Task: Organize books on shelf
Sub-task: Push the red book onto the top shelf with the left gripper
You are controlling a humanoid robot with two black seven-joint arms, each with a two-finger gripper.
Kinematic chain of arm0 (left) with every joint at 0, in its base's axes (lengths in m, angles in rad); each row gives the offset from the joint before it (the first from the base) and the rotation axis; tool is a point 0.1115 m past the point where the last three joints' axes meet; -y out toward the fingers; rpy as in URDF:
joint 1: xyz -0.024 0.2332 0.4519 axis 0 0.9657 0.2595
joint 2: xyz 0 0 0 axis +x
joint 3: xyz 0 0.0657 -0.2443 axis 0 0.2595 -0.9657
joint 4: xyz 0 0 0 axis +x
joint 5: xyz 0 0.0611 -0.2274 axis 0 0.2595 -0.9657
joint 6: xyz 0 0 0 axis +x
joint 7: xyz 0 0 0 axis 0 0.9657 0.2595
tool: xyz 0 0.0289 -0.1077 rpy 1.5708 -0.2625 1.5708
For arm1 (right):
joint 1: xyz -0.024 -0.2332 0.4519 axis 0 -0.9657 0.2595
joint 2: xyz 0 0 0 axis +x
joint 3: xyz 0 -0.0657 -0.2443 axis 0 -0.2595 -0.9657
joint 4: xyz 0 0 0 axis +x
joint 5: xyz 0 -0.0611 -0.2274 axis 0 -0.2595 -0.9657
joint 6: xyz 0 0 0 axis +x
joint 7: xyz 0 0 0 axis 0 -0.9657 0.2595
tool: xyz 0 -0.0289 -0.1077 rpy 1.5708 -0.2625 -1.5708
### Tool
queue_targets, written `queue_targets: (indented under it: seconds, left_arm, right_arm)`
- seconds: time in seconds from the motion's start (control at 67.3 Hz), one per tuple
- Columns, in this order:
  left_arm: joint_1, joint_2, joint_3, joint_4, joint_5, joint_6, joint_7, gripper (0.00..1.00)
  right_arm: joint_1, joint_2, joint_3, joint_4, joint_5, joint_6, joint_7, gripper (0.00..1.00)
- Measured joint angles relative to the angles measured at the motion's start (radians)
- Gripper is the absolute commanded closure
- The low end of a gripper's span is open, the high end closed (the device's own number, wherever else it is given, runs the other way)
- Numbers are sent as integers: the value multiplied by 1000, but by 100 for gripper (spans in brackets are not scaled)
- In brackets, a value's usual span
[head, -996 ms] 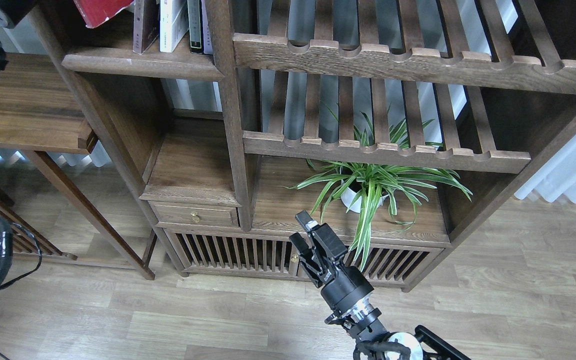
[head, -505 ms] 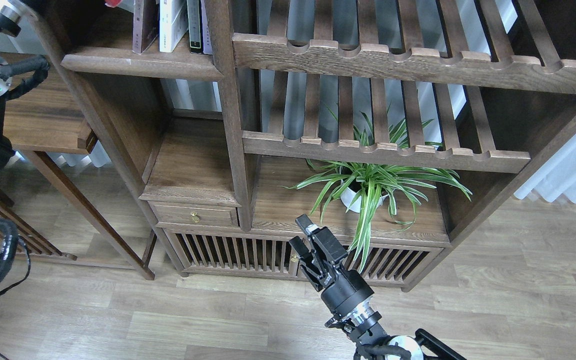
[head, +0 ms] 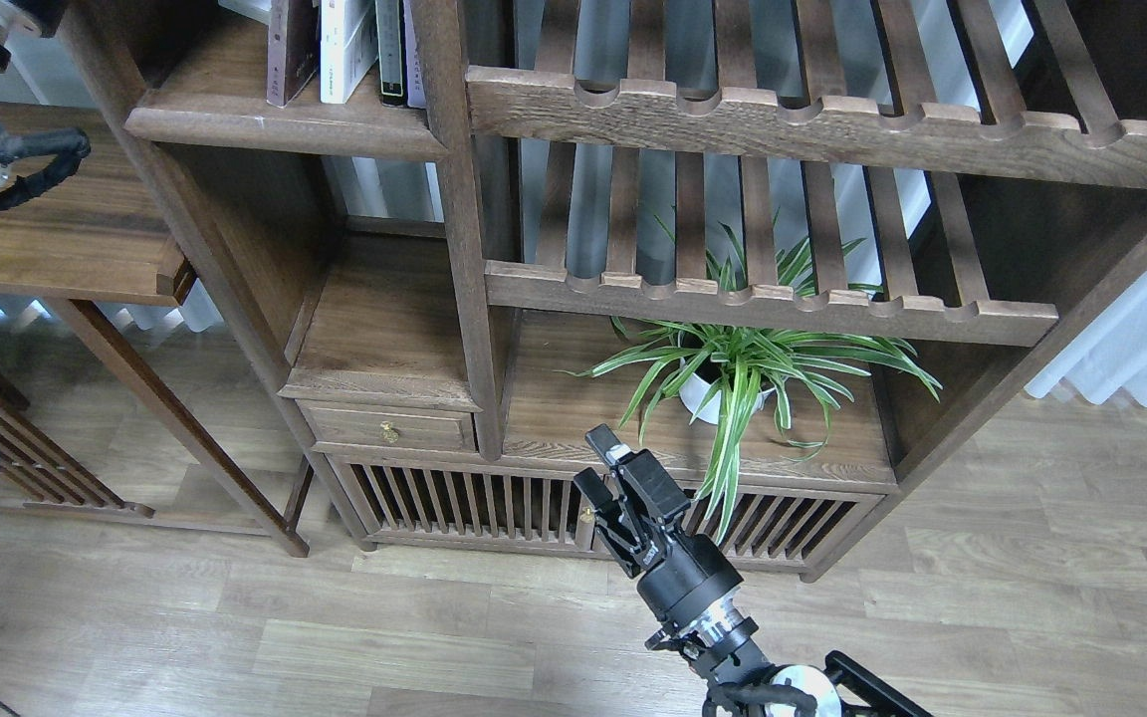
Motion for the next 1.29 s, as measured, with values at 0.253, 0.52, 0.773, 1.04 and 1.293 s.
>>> queue_targets:
  seconds: [0.253,0.52,0.773,1.04,1.293]
  left_arm:
    - [-15,-12,61,34,0,25,-38,97]
    - [-23,-35,82,85,0,70,-65,98]
    - [-41,-81,118,123,0,77,-66,97]
    - [-40,-82,142,124,-6,78,-66,95]
    - [-33,-72,162,125,-11,77,-66,95]
  right_arm:
    - [-9,0,-3,2,0,0,0,13]
    - [-10,0,-2,2,0,0,0,13]
    - [-11,0,-2,1,0,0,0,12]
    - [-18,0,0,0,0,0,0,12]
    - [-20,0,-8,-4,2,0,0,12]
